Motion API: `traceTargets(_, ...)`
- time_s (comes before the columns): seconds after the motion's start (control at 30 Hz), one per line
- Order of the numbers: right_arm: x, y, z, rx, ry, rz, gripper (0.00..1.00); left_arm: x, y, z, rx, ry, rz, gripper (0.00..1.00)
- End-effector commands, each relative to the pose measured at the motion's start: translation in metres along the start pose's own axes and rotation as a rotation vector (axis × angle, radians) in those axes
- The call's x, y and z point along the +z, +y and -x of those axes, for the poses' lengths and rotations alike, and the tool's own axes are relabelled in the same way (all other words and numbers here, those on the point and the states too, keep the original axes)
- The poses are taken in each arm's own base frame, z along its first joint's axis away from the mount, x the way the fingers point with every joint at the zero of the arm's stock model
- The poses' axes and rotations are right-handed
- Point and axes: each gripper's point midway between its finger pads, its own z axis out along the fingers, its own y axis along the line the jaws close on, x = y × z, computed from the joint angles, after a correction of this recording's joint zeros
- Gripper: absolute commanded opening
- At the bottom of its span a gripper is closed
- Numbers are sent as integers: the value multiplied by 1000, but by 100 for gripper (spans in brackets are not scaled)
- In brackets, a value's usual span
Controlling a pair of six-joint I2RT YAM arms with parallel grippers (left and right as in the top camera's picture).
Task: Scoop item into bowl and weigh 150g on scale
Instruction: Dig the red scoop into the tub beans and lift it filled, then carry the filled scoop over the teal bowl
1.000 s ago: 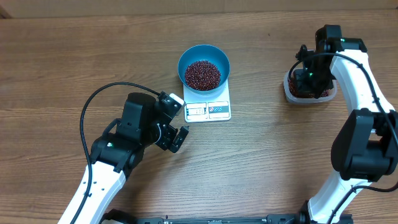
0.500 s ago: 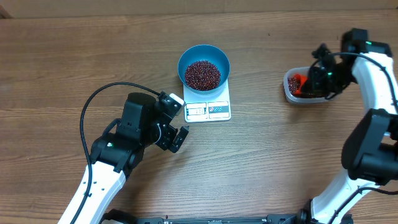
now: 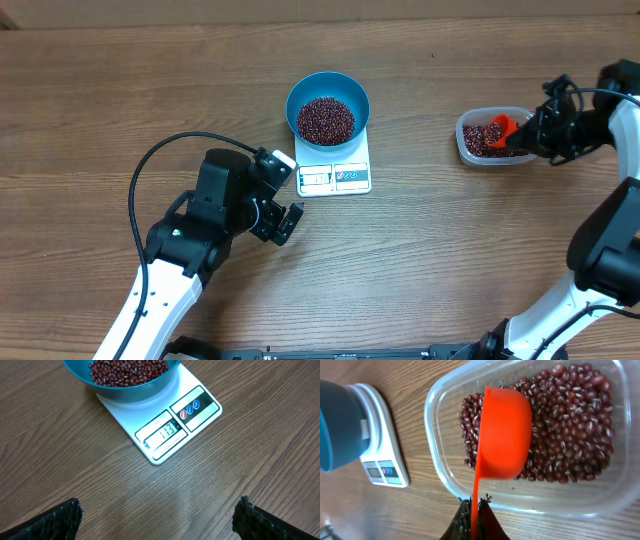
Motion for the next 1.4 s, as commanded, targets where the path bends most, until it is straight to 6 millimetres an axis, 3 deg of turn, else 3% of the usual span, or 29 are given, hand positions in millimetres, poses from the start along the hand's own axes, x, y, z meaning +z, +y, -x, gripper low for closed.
traceTargets(0.0, -2, 4, 0, -5, -14, 86, 4, 3, -3, -4, 22, 10, -15, 100)
traceTargets(0.53, -19, 30, -9, -51, -26, 265, 4, 3, -3, -4, 22, 10, -15, 99)
traceTargets(0.77, -28, 64, -11, -114, -55, 433, 4, 3, -3, -4, 22, 10, -16, 99)
traceTargets(0.93, -21, 85, -15, -136, -25, 474, 4, 3, -3, -4, 22, 10, -15, 100)
traceTargets(1.17, -7, 130, -17, -251, 29, 488, 4, 3, -3, -4, 22, 10, -16, 99)
traceTargets(1.37, 3, 179, -15, -338, 63, 495, 4, 3, -3, -4, 22, 10, -16, 99)
